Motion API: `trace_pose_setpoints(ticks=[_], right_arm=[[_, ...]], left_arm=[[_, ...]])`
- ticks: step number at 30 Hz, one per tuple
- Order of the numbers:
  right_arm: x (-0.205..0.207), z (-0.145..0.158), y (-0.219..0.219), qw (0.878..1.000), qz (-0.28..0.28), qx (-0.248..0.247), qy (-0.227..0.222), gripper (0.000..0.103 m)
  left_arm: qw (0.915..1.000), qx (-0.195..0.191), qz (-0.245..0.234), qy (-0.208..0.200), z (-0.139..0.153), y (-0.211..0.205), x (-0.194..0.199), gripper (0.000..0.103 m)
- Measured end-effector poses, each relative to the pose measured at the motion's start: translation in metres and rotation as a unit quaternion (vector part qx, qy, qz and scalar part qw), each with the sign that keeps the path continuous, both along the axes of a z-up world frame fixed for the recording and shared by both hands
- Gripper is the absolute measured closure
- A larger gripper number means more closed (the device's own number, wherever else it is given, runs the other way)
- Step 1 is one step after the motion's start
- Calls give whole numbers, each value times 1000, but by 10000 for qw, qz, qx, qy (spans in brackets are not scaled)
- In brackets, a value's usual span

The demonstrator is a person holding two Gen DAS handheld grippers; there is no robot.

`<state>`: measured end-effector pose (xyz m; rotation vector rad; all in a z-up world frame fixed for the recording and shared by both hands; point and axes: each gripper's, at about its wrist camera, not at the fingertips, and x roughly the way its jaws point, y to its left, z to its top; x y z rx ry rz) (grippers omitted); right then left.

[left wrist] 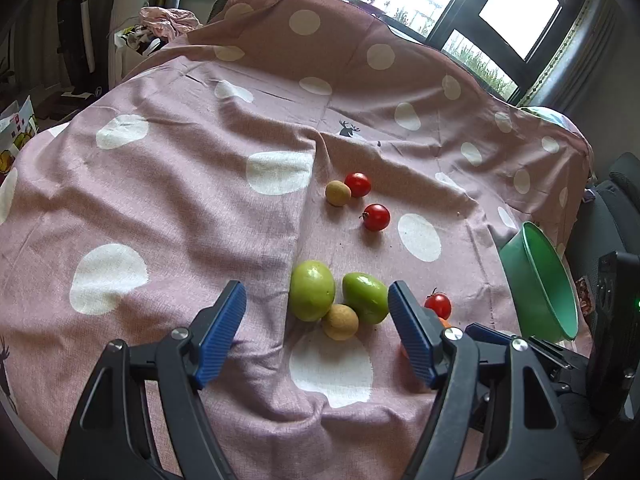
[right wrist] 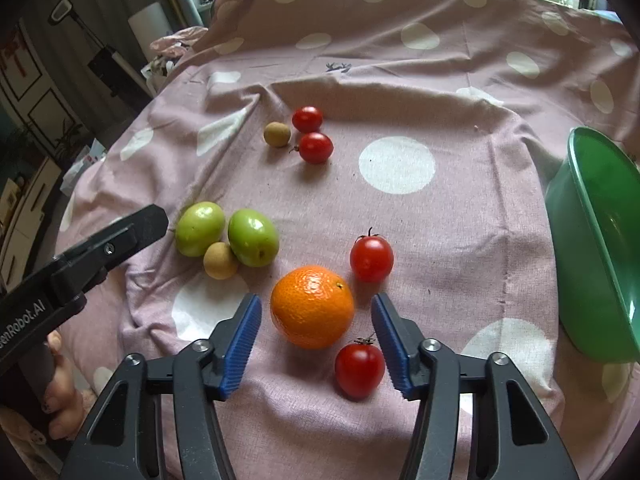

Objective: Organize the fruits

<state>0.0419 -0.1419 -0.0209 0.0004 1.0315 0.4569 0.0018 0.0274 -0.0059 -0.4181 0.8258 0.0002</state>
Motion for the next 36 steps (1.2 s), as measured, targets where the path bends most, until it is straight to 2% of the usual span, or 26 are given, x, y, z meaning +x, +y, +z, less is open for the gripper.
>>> trace_pose_setpoints(ticks=[6, 10, 15, 20, 31, 36], right_arm=[[2, 14, -20, 9990, -155, 406, -43, 41], [8, 21, -41, 9968, -425, 671, -90, 41], [17, 21, -67, 9889, -768, 1274, 39, 41], [23, 17, -73, 9793, -723, 1878, 216, 41], [34, -6, -56, 9727, -498, 2135, 764, 41], [36, -13, -47, 9721, -341, 2148, 881, 41]], left_arm=[[9999, 27, -155, -48, 3, -7, -1, 30], [9992, -22, -397, -78, 5, -16, -2, 35], [9971, 15, -758, -74, 4, -36, -2, 39], [9932, 125, -1154, 14, -1, -60, 0, 42], [9858, 220, -1647, 233, -15, -88, 4, 42], [9852, 206, -1661, 373, -24, -93, 10, 42]])
